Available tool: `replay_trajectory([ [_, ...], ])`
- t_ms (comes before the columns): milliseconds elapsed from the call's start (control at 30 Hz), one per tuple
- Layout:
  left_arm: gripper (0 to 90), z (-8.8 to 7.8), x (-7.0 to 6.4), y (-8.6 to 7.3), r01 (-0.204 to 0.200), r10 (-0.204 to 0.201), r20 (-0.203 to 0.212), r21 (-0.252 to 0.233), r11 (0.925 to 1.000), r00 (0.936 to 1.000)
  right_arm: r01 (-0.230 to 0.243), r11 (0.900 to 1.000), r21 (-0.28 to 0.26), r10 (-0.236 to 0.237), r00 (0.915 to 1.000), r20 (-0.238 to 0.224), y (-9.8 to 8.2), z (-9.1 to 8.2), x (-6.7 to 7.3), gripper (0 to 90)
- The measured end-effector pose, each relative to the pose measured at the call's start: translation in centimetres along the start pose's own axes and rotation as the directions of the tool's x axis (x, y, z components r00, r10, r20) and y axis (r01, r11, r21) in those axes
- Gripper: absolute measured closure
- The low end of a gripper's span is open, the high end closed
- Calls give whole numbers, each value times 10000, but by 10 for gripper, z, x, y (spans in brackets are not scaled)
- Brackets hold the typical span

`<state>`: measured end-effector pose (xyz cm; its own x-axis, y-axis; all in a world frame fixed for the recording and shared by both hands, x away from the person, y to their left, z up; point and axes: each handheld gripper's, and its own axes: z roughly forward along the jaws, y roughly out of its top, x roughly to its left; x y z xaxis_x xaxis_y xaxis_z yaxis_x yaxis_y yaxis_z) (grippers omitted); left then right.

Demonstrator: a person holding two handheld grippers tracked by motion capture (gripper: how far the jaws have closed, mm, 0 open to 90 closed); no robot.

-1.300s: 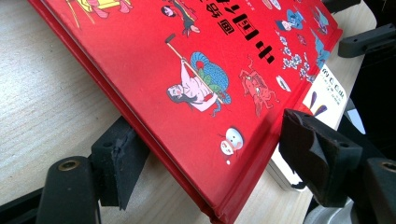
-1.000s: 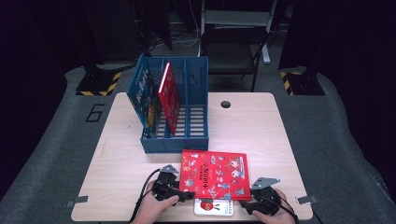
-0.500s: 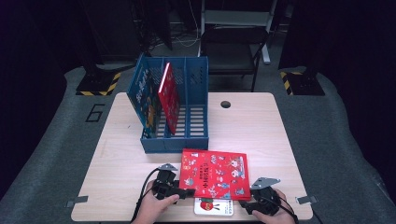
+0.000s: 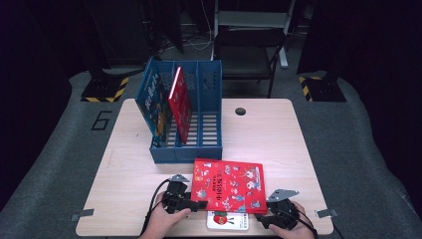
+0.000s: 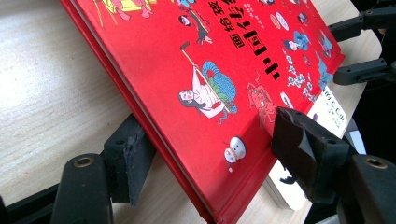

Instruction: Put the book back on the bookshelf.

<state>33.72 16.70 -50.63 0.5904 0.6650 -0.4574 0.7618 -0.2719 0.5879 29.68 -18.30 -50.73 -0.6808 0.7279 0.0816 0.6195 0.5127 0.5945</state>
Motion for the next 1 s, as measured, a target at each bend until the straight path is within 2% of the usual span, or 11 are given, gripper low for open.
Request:
replay_trajectory([
  [133, 308, -2, 0, 0, -102, 102, -99, 9, 9999, 9999, -10, 10000, -72, 10, 10000, 5, 0, 1, 0, 372],
  [233, 308, -3, 0, 0, -17, 18, -82, 96, 10000, 10000, -70, 9998, -170, 68, 10000, -67, 0, 1, 2, 372],
  [333, 308, -4, 1, 0, -73, 73, -68, 134, 9999, 9999, -15, 9996, -278, 17, 10000, 39, 1, 1, 3, 373],
  [500, 308, -7, -1, 0, -74, 74, -103, 22, 10000, 9999, 15, 9993, -369, -10, 9999, 148, 2, 1, 5, 373],
  [700, 308, -11, -3, 0, -116, 114, -128, -122, 9999, 9999, 45, 9992, -407, -44, 10000, 46, 2, -1, 6, 374],
  [1000, 310, -18, -6, 1, -185, 183, -135, -103, 9998, 9997, 11, 9992, -407, -7, 10000, 93, 3, -2, 10, 374],
])
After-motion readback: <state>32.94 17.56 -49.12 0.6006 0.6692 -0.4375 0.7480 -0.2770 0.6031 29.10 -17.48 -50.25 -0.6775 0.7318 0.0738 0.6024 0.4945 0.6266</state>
